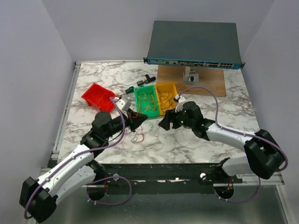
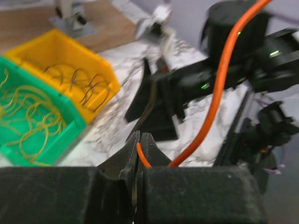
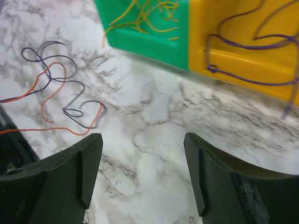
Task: Untangle the cables
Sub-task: Place the cable in the bin.
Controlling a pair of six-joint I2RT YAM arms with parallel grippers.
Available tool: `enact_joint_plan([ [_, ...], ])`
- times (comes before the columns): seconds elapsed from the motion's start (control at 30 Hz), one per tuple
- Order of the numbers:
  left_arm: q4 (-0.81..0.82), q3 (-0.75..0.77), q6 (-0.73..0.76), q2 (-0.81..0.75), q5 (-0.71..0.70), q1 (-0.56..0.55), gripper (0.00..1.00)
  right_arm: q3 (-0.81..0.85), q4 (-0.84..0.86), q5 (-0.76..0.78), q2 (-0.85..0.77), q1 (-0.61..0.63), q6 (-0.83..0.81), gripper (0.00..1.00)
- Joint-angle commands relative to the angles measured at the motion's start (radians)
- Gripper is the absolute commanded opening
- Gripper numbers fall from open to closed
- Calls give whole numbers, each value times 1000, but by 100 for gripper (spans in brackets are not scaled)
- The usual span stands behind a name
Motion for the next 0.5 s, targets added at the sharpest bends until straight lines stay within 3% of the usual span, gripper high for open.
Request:
enact_joint_plan([
  [0.0, -123, 181, -65, -25, 137, -25, 0, -23, 192, -124, 31, 63, -18, 78],
  [0.2, -316, 421, -45, 84, 347, -28, 0, -121, 357, -146, -76, 79, 2, 90],
  [0.37, -467, 599, 24, 204, 506, -30, 0, -192, 360, -158, -231, 80, -50, 90],
  [0.47, -477, 650, 22, 252, 540, -32, 0, -213, 358, -199, -288, 79, -82, 89],
])
